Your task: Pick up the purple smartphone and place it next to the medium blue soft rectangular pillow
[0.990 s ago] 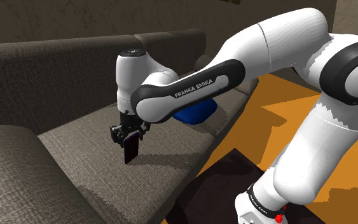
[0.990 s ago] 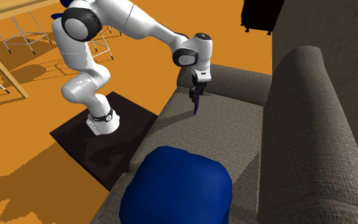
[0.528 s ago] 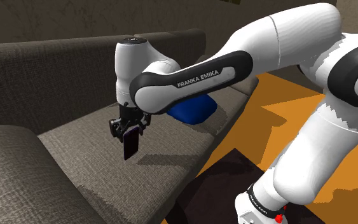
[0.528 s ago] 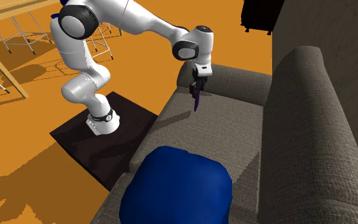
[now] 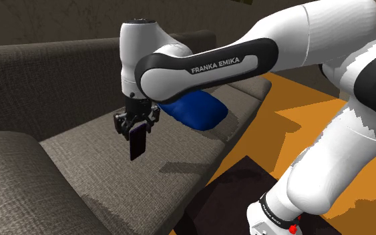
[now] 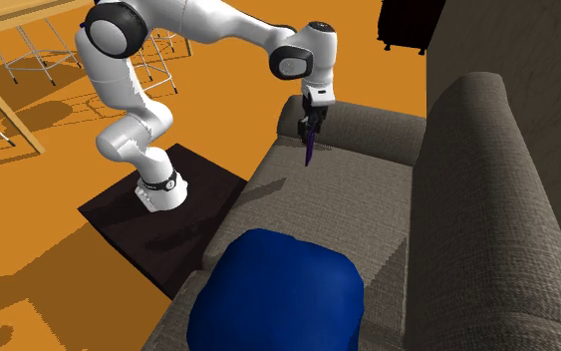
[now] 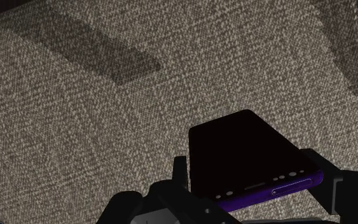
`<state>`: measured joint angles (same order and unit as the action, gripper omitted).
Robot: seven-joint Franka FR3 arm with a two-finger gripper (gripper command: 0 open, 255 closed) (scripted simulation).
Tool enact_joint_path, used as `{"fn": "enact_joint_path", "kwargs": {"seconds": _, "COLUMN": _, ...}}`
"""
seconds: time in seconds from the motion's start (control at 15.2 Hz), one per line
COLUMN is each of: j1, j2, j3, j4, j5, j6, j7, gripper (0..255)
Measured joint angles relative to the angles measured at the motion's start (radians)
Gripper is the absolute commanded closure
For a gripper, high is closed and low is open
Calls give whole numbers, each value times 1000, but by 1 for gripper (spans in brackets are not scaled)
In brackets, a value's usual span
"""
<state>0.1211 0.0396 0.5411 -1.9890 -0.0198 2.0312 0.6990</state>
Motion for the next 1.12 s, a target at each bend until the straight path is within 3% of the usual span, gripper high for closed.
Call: {"fn": "enact_joint_path", "kwargs": {"seconds": 1.12, "j1": -4, "j2": -44, "j3": -3, "j4": 183, "j5": 25, "j6": -221, "j7": -17, "gripper": 255}}
